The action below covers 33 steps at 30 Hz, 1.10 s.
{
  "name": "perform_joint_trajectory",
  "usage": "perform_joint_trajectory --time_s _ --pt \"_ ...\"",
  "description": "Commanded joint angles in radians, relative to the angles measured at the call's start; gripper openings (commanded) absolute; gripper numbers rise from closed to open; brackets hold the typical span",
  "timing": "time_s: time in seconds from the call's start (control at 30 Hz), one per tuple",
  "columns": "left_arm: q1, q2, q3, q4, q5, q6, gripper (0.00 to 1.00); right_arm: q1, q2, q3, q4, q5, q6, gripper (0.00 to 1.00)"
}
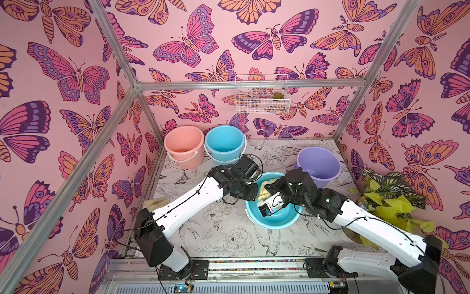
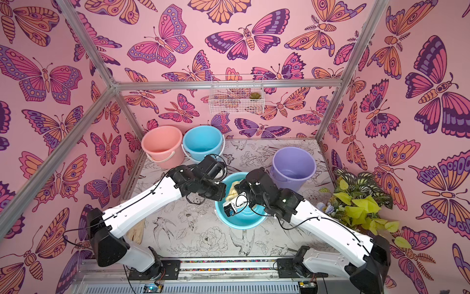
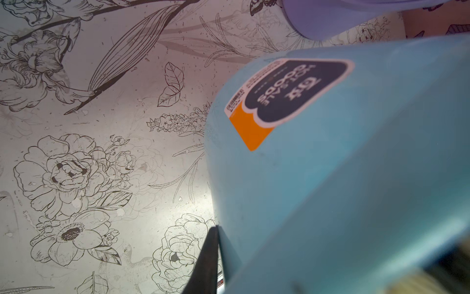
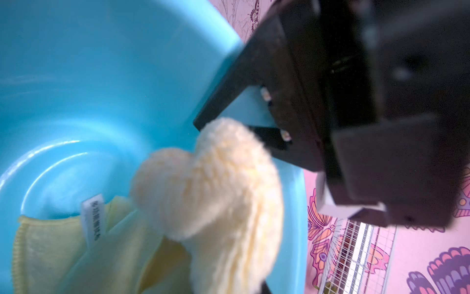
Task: Wipe the inside of the bucket with a cloth
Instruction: Wipe the dirt from the inside of the bucket.
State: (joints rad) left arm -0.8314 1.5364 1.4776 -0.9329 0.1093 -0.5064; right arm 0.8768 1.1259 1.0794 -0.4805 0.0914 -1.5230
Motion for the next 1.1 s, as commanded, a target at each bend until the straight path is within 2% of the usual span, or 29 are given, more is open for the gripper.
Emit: perform_joint_trajectory --time_s 0.0,0.2,0.4,0.8,1.07 --pt "0.005 0.009 0.021 0.018 0.012 -0.006 0.0 0.039 -0.006 0.069 -0.193 0.107 -0.01 0.0" --pt "0.005 0.019 0.027 0.002 0.007 -0.005 0.0 0.094 0.092 0.184 -0.403 0.262 -0.022 0.0" --pt "0.005 0.016 0.033 -0.021 -0.003 -0.007 0.0 0.094 0.185 0.161 -0.379 0.301 -0.009 0.0" --pt "0.005 -0.022 0.015 -0.046 -0.013 -0.013 0.0 0.029 0.374 0.092 -0.236 0.161 0.073 0.0" --pt "0.005 -0.03 0.006 -0.047 -0.023 -0.013 0.0 -0.034 0.482 0.003 -0.067 0.053 0.135 0.0"
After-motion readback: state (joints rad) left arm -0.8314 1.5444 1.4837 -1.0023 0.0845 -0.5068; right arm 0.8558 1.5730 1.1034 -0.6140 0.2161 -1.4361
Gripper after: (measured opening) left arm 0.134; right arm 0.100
